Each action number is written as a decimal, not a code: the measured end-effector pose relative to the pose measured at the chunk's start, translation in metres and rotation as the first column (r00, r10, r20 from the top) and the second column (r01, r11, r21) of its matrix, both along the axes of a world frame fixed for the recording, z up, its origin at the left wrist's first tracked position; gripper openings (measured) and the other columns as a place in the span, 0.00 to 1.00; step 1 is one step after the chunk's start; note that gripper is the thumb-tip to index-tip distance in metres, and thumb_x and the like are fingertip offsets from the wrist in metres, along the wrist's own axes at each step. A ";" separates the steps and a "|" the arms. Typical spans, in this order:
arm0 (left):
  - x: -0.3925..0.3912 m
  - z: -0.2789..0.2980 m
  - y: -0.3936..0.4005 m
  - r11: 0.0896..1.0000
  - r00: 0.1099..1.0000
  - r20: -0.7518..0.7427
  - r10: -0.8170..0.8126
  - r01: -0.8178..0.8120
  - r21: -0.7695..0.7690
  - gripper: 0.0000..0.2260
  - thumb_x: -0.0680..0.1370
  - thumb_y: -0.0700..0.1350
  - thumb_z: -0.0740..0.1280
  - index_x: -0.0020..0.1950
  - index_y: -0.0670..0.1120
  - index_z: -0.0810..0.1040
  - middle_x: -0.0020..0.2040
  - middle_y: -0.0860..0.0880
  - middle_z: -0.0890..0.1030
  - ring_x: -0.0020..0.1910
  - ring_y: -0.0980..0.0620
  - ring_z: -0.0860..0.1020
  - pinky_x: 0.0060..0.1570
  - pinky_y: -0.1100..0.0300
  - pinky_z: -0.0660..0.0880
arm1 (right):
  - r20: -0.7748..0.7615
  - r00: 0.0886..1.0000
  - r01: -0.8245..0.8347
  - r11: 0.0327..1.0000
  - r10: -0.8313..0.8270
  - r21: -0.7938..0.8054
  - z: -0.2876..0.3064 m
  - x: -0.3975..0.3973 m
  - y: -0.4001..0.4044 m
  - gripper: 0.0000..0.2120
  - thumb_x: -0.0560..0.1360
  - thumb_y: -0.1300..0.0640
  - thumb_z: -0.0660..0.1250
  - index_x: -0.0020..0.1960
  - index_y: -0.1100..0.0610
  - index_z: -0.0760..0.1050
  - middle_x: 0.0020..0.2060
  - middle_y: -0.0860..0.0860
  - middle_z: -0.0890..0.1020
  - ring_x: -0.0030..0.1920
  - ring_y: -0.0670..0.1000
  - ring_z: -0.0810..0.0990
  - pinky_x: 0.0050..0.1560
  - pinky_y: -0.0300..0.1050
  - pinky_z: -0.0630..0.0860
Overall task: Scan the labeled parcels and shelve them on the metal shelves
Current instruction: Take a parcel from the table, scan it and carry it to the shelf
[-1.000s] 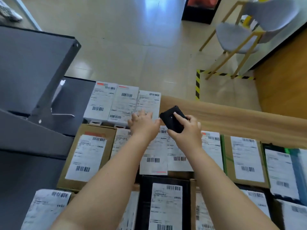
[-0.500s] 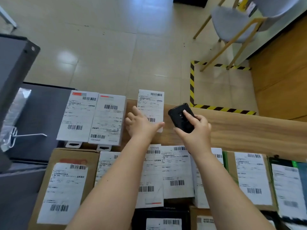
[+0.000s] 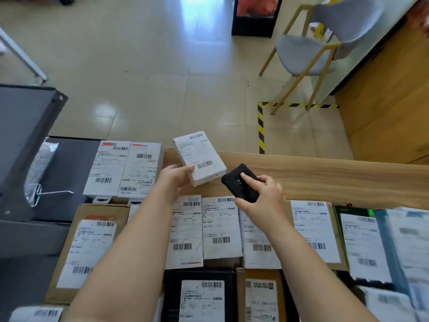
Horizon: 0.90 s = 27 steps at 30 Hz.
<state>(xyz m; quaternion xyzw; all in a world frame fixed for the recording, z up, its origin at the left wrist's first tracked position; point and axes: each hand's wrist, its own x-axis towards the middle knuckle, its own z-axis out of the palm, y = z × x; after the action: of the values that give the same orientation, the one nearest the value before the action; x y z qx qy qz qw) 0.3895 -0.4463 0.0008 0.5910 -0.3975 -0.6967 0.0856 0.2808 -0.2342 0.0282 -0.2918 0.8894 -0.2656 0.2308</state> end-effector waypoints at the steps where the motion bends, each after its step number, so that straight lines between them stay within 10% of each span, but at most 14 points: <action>1: 0.005 0.008 0.012 0.998 0.996 -0.057 0.069 -0.070 -0.003 0.24 0.76 0.36 0.73 0.70 0.44 0.72 0.57 0.43 0.83 0.45 0.48 0.84 0.31 0.58 0.80 | -0.031 0.999 -0.037 0.999 0.038 0.014 0.009 0.002 0.007 0.30 0.71 0.44 0.72 0.71 0.37 0.68 0.66 0.47 0.69 0.66 0.51 0.64 0.66 0.55 0.68; 14: 0.086 0.097 0.189 0.764 0.871 -0.278 0.405 -0.490 -0.420 0.24 0.75 0.32 0.71 0.60 0.55 0.67 0.57 0.48 0.80 0.56 0.48 0.81 0.55 0.45 0.81 | -0.264 0.834 -0.478 0.874 0.484 0.093 0.095 0.055 0.104 0.28 0.75 0.47 0.67 0.73 0.39 0.63 0.68 0.54 0.65 0.65 0.58 0.61 0.65 0.56 0.59; 23: 0.188 0.113 0.243 0.615 0.750 -0.290 0.595 -0.657 -0.436 0.23 0.76 0.34 0.72 0.62 0.54 0.67 0.54 0.49 0.80 0.41 0.51 0.82 0.33 0.58 0.81 | -0.259 0.684 -0.683 0.723 0.682 0.102 0.115 0.134 0.122 0.28 0.76 0.44 0.66 0.74 0.38 0.62 0.69 0.53 0.65 0.66 0.59 0.60 0.66 0.56 0.59; 27: 0.264 0.109 0.260 0.499 0.630 -0.353 0.692 -0.771 -0.397 0.23 0.75 0.33 0.73 0.60 0.54 0.69 0.54 0.48 0.81 0.50 0.48 0.82 0.43 0.53 0.82 | -0.210 0.617 -0.764 0.642 0.758 0.071 0.119 0.186 0.117 0.29 0.74 0.44 0.68 0.73 0.36 0.64 0.64 0.50 0.67 0.63 0.56 0.62 0.65 0.54 0.63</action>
<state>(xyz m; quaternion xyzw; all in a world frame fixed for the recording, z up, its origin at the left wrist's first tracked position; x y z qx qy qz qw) 0.6539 -0.1863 0.1098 0.6040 -0.2715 -0.5025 0.5559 0.4671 -0.1177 0.1470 -0.6711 0.6985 -0.1201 0.2174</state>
